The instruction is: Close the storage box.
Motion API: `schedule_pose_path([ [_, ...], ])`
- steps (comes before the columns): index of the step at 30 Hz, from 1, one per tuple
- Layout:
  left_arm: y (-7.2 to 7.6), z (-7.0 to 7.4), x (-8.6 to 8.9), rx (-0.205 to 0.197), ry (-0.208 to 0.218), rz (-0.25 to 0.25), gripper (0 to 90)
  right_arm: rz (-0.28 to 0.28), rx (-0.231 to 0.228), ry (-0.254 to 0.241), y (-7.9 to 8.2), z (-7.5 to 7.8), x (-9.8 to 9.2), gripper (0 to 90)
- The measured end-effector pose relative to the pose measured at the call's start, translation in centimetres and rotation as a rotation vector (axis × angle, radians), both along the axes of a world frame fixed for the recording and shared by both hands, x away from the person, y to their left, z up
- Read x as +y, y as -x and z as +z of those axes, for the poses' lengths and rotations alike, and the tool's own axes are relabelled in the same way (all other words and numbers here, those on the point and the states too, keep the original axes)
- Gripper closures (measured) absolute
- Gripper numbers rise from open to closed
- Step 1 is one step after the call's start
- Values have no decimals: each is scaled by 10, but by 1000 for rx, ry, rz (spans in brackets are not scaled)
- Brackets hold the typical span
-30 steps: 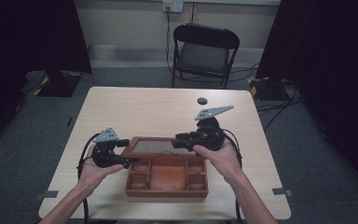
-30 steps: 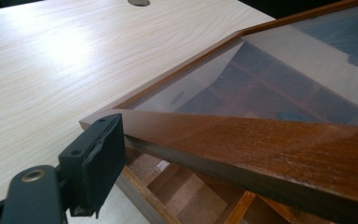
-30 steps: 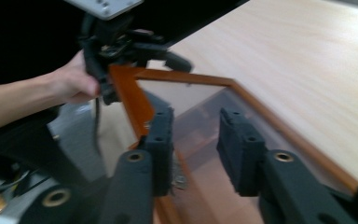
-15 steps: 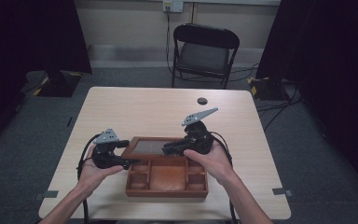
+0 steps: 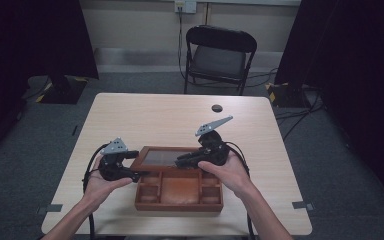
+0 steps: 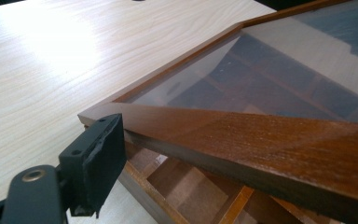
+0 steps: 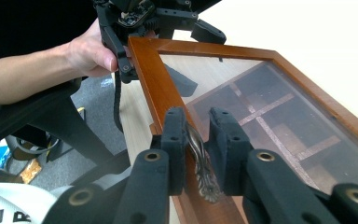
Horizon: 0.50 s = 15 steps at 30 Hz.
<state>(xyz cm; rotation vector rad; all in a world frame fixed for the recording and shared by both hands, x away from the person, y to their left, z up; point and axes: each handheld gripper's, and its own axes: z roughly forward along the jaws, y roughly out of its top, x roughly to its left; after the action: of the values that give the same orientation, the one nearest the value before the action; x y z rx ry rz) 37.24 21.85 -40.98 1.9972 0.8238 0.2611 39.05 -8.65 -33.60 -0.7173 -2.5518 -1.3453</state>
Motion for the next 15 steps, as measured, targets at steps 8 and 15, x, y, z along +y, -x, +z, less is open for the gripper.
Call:
schedule_pose_path([
  [8, 0, -1, 2, 9, 7, -1, 188, 18, 14, -7, -2, -1, 1, 816],
  [15, -1, -3, 12, 24, -16, 19, 192, 20, 4, 6, 0, -1, 2, 817],
])
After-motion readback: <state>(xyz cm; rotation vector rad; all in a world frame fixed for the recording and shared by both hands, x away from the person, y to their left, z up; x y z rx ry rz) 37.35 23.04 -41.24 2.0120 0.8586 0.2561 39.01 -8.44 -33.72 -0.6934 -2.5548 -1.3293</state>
